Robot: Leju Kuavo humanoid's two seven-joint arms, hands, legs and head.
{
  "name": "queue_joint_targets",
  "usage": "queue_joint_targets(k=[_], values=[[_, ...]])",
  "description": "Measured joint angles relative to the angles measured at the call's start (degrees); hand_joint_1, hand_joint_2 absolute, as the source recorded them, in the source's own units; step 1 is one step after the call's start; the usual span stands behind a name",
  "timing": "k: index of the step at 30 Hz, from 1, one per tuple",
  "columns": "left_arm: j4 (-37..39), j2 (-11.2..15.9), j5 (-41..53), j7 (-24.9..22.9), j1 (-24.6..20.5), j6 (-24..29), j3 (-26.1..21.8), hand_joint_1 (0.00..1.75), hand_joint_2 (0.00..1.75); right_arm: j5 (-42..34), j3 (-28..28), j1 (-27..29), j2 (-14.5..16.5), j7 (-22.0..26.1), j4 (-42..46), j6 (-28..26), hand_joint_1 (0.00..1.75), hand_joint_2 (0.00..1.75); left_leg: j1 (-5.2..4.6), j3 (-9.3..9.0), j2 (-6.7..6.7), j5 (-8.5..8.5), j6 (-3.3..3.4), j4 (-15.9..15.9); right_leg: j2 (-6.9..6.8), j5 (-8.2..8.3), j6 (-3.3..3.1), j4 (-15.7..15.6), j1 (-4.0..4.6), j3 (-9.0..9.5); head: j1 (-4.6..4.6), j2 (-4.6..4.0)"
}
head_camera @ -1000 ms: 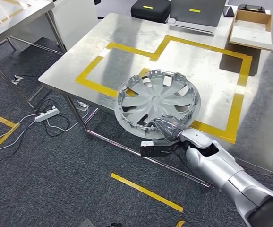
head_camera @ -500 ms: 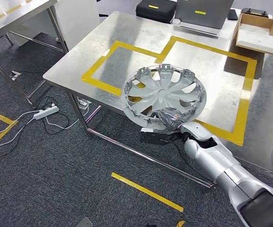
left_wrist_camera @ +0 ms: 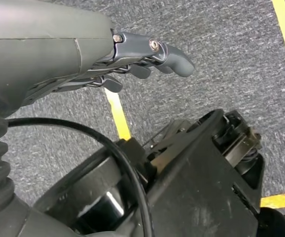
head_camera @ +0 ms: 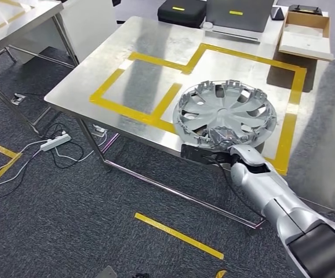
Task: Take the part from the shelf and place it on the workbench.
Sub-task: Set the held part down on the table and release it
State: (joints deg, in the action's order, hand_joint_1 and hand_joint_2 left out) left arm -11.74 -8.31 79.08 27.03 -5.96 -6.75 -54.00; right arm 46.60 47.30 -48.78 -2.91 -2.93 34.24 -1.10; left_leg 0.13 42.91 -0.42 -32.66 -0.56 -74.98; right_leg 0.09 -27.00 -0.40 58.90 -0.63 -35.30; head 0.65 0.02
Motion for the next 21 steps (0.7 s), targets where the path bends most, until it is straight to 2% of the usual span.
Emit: queue_joint_targets(k=[1,3,4,5,7,9,10,11,13,14,15,16,18,20,21], values=[[0.0,-0.01,-0.1,-0.05,0.01,0.01,0.02,0.0,1.75,0.02,-0.53,0.01,0.01,-0.27,-0.59,-0.21,1.75,1.75,0.0,-0.84,0.0,1.61,0.14,1.96,0.02,-0.07,0.01,0.0,0.0,0.14,0.0,0.0],[0.0,0.0,-0.21,-0.13,0.0,0.02,0.04,0.0,1.75,0.02,-1.55,-0.03,0.01,-0.56,-1.55,-0.62,1.75,1.75,-0.07,-4.22,-0.01,5.49,0.55,9.3,0.05,-0.26,0.18,0.02,0.06,0.39,0.01,0.0],[0.0,0.01,-0.23,-0.14,0.0,0.03,0.04,0.0,1.75,0.02,-2.0,-0.06,0.0,-0.62,-1.96,-0.81,1.75,1.75,-0.15,-5.73,-0.02,6.54,0.72,12.63,0.07,-0.35,0.34,0.06,0.15,0.39,0.03,0.0],[0.0,0.02,-0.23,-0.15,0.0,0.04,0.04,0.0,1.75,0.02,-2.36,-0.09,-0.01,-0.66,-2.31,-0.97,1.75,1.75,-0.24,-6.62,-0.01,6.88,0.85,14.64,0.08,-0.37,0.55,0.06,0.21,0.31,0.05,0.0],[0.0,0.03,-0.25,-0.18,0.06,0.04,0.05,0.0,1.75,0.02,-2.9,-0.13,-0.03,-0.72,-2.92,-1.21,1.75,1.75,-0.41,-7.0,0.03,6.57,1.1,15.82,0.11,-0.28,1.1,-0.1,0.2,0.17,0.07,0.0],[0.0,0.05,-0.26,-0.19,0.11,0.04,0.06,0.0,1.75,0.02,-3.31,-0.15,-0.07,-0.75,-3.34,-1.26,1.75,1.75,-0.3,-7.31,0.15,6.84,1.71,16.34,0.1,-0.85,1.65,0.3,0.06,-0.27,0.08,0.0],[0.0,0.06,-0.26,-0.19,0.07,0.07,0.06,0.0,1.75,0.02,-3.47,-0.2,-0.09,-0.78,-3.51,-1.26,1.75,1.75,-0.22,-7.5,0.21,7.01,2.06,16.65,0.1,-1.83,1.84,1.7,0.05,-0.98,0.15,0.0],[0.0,0.05,-0.27,-0.19,0.01,0.08,0.06,0.0,1.75,0.02,-3.63,-0.2,-0.11,-0.79,-3.7,-1.26,1.75,1.75,-0.15,-7.65,0.27,7.11,2.34,16.84,0.09,-3.35,1.97,4.38,0.03,-2.29,0.2,0.0],[0.0,-0.01,-0.28,-0.19,-0.07,0.11,0.06,0.0,1.75,0.02,-3.85,-0.1,-0.13,-0.8,-4.09,-1.25,1.75,1.75,-0.19,-7.65,0.3,7.1,2.56,16.82,0.09,-6.67,2.2,12.16,0.04,-5.94,0.27,0.0],[0.0,-0.03,-0.28,-0.19,-0.06,0.11,0.06,0.0,1.75,0.02,-3.9,-0.01,-0.13,-0.8,-4.26,-1.25,1.75,1.75,-0.21,-7.66,0.32,7.09,2.58,16.8,0.08,-7.46,2.31,15.13,0.02,-7.44,0.25,0.0],[0.0,-0.04,-0.28,-0.19,-0.05,0.11,0.07,0.0,1.75,0.02,-3.94,0.05,-0.13,-0.79,-4.4,-1.25,1.75,1.75,-0.2,-7.67,0.32,7.07,2.59,16.78,0.06,-7.19,2.42,16.16,-0.02,-8.06,0.26,0.0],[0.0,-0.05,-0.28,-0.19,-0.04,0.11,0.07,0.0,1.75,0.02,-3.97,0.05,-0.13,-0.8,-4.51,-1.25,1.75,1.75,-0.16,-7.68,0.31,7.05,2.58,16.72,0.03,-5.85,2.49,14.78,-0.06,-7.48,0.26,0.0],[0.0,-0.06,-0.29,-0.19,-0.04,0.11,0.08,0.0,1.75,-0.02,-4.09,-0.03,-0.16,-0.95,-4.66,-1.25,0.87,0.87,-0.08,-7.69,0.27,6.85,2.37,16.46,-0.12,-2.09,2.6,7.13,-0.17,-3.79,0.27,0.0],[0.0,-0.05,-0.34,-0.18,-0.04,0.08,0.08,0.0,1.75,-0.09,-4.35,0.03,-0.26,-1.04,-4.8,-1.29,0.0,0.0,-0.25,-7.5,0.2,6.62,1.89,16.01,-0.14,-0.34,2.37,1.1,-0.16,-0.6,0.17,0.0],[0.0,-0.04,-0.37,-0.17,0.0,0.02,0.08,0.0,1.75,-0.12,-4.5,0.24,-0.37,-0.91,-4.87,-1.34,0.0,0.0,-0.34,-7.42,0.17,6.61,1.64,15.91,-0.1,-0.43,2.17,0.22,-0.08,-0.07,0.07,0.0]])
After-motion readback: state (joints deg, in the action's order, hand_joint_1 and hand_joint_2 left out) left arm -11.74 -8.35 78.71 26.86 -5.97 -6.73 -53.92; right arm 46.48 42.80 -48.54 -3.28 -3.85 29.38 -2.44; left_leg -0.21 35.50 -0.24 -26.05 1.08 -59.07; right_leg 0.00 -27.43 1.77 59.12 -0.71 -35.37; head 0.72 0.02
